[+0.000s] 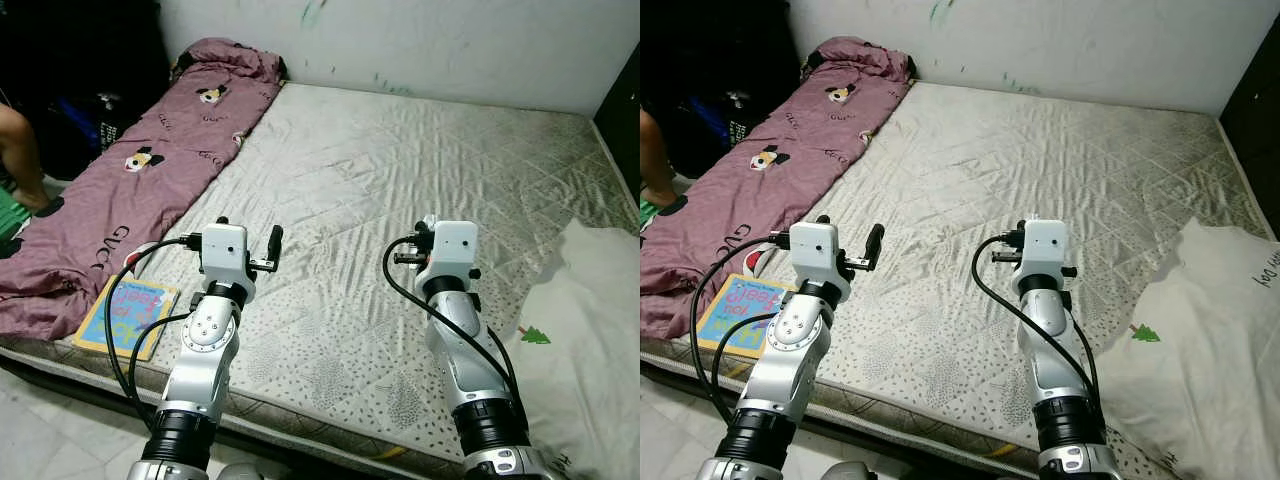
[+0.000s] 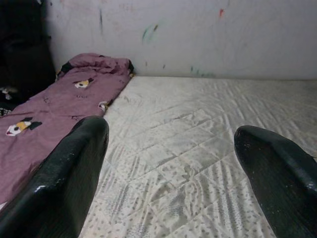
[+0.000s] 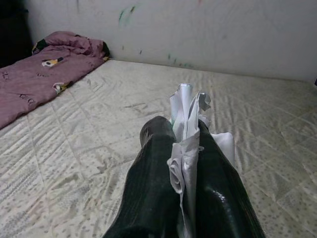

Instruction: Clean up the room

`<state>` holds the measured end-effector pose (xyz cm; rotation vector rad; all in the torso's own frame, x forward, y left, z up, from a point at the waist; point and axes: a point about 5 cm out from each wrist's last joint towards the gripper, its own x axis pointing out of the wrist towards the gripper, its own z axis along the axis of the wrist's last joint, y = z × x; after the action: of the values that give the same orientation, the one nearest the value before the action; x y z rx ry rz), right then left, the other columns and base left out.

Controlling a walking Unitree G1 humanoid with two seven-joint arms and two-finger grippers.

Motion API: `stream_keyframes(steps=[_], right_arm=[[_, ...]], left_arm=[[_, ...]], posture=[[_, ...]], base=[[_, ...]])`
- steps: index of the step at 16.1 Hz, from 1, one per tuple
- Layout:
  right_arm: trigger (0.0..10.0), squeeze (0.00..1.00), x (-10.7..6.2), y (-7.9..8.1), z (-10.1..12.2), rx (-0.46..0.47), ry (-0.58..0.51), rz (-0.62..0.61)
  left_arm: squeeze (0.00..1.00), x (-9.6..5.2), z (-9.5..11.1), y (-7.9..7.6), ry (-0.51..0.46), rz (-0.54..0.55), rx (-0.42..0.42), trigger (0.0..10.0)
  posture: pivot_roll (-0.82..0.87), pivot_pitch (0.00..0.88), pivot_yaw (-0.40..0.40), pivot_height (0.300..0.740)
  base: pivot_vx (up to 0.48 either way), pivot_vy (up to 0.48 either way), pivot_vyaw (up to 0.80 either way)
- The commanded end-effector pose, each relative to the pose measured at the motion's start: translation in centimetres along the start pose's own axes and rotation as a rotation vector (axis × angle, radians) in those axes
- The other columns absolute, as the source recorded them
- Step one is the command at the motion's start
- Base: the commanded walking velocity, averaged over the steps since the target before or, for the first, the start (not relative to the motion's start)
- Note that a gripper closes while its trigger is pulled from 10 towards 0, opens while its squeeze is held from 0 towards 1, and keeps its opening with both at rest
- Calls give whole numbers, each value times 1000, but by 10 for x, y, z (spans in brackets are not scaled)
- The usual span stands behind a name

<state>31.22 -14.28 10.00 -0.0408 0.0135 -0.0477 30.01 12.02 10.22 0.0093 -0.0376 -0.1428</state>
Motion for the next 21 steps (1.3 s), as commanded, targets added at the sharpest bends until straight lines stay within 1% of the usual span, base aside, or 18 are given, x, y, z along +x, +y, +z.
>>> stream_keyframes(steps=[1,3,4,9,12,17,21], right_arm=[[10000,0,2,1,-1,11,17,7],[10000,0,1,1,-2,30,22,-6],[10000,0,1,0,-2,32,27,-12],[10000,0,2,2,-3,31,31,0],[10000,0,3,4,-3,34,34,10],[10000,0,4,6,-4,36,38,15],[10000,0,5,6,-5,40,45,13]], left_arm=[[0,0,1,0,3,-4,-2,10000],[0,1,1,1,4,3,-4,10000],[0,0,-1,4,15,26,-13,10000],[0,2,-2,5,24,29,-32,10000],[0,2,-3,5,27,27,-31,10000],[0,3,-2,5,25,21,-26,10000],[0,3,-2,6,23,23,-23,10000]], posture=[[35,0,22,740],[34,0,21,740],[34,0,19,740],[39,0,16,740],[44,0,15,740],[47,0,15,740],[46,0,16,740]], base=[[0,0,0],[0,0,0],[0,0,0],[0,0,-800],[0,0,-510],[0,345,0],[0,352,-694]])
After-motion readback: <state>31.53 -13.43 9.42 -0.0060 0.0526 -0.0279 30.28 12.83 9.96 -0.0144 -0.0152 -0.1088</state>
